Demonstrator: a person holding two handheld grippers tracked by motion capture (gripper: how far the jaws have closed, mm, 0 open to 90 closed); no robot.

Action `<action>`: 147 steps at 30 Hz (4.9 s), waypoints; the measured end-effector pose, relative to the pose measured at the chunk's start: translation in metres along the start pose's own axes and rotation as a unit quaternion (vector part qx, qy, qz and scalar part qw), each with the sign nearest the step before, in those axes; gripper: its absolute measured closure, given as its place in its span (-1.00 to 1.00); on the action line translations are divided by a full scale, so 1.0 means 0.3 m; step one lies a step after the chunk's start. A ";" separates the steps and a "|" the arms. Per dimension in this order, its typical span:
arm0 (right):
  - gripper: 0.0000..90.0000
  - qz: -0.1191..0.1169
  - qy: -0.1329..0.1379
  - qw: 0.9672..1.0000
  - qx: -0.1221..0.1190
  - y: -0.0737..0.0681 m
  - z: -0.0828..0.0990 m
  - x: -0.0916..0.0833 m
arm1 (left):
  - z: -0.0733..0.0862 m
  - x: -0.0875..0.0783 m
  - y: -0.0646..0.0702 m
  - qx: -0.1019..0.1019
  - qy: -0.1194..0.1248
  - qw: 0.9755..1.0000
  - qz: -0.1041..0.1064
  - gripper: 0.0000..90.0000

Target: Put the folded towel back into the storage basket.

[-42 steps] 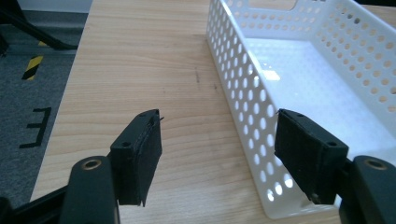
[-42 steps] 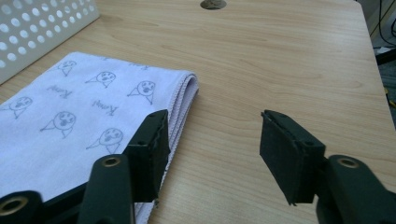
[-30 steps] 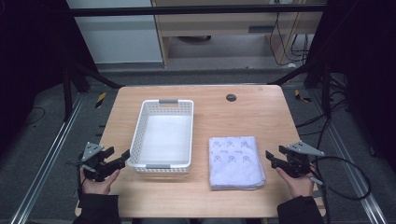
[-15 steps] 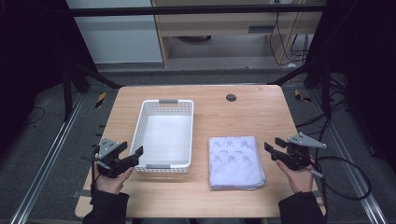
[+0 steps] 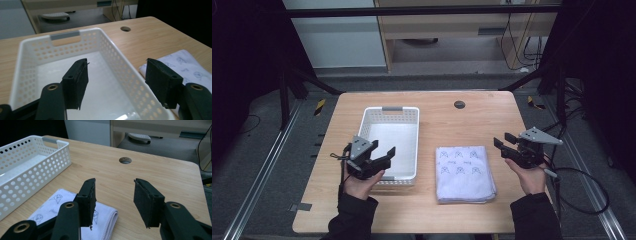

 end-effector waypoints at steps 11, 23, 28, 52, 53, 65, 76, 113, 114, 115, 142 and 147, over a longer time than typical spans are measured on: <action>0.12 -0.006 -0.004 1.000 0.011 0.031 0.004 0.007 | 0.004 0.065 0.236 0.021 -0.008 0.999 0.041 -0.24; 0.04 -0.016 -0.023 1.000 0.013 0.046 0.014 0.061 | 0.057 0.092 0.356 0.038 -0.032 0.998 0.041 -0.15; -0.05 -0.016 -0.025 1.000 0.002 0.040 0.024 0.090 | 0.093 0.105 0.388 0.041 -0.044 0.997 0.044 -0.14; -0.12 -0.010 -0.081 0.997 0.008 0.054 0.145 0.185 | 0.273 0.156 0.479 0.048 -0.090 0.993 0.058 -0.03; -0.12 -0.010 -0.082 0.997 0.007 0.056 0.148 0.187 | 0.275 0.156 0.483 0.048 -0.090 0.993 0.059 -0.03; -0.16 -0.008 -0.104 0.995 0.006 0.060 0.196 0.214 | 0.327 0.167 0.502 0.059 -0.103 0.992 0.052 0.01; -0.19 -0.009 -0.127 0.992 0.013 0.064 0.255 0.254 | 0.371 0.190 0.509 0.050 -0.129 0.989 0.044 -0.07; 0.69 -0.076 -0.157 0.978 0.112 0.028 0.328 0.297 | 0.376 0.205 0.523 0.020 -0.144 0.985 0.089 0.65; 0.70 -0.076 -0.155 0.979 0.105 0.030 0.325 0.295 | 0.375 0.204 0.522 0.020 -0.140 0.986 0.090 0.67; 0.71 -0.078 -0.153 0.980 0.104 0.028 0.321 0.291 | 0.373 0.202 0.521 0.019 -0.136 0.986 0.092 0.68; 0.72 -0.081 -0.032 0.995 0.046 -0.052 0.065 0.081 | 0.132 0.059 0.501 0.056 -0.051 0.991 0.110 0.70; 0.72 -0.079 -0.018 0.996 0.036 -0.074 0.029 0.074 | 0.096 0.039 0.487 0.057 -0.044 0.991 0.109 0.70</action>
Point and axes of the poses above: each handheld gripper's, and its own axes: x roughly forward along the jaws, z roughly out of its underside, y roughly to its right, the point moved 8 cm from there along x, roughly forward along the jaws, and after that the axes turned 11 degrees about -z, right-handed, at the moved point
